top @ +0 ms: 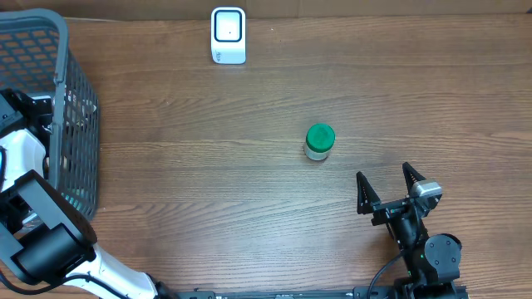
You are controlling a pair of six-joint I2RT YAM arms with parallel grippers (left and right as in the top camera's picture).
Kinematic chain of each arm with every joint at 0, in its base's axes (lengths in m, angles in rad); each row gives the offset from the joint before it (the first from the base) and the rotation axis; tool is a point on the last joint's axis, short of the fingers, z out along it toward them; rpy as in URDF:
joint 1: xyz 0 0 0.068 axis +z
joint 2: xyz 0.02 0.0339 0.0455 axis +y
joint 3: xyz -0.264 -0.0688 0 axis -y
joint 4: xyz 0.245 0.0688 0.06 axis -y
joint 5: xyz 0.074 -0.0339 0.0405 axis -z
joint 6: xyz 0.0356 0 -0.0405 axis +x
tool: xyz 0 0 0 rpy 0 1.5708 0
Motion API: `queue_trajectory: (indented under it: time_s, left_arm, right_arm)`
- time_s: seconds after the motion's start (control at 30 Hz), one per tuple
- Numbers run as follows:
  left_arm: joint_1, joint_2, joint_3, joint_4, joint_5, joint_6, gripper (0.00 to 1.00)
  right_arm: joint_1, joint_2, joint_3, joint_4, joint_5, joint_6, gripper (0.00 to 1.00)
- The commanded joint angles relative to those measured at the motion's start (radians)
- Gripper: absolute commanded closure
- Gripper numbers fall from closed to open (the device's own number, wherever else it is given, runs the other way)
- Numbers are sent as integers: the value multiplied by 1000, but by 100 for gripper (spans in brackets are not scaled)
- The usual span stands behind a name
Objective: Scan the item barcode
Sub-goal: 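Grasp the clear brown-labelled bag with the left gripper and lift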
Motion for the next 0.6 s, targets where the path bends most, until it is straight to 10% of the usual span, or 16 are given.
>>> queue_trajectory:
  time_s: [0.0,0.57]
  left_arm:
    - [0,-35,5,-37,-13,-70,96]
    - [0,-460,76,-1,-12,-301,96]
  right_arm:
    - [4,-12,-11,5,9,1,0]
    - [4,-12,-11,5,9,1,0]
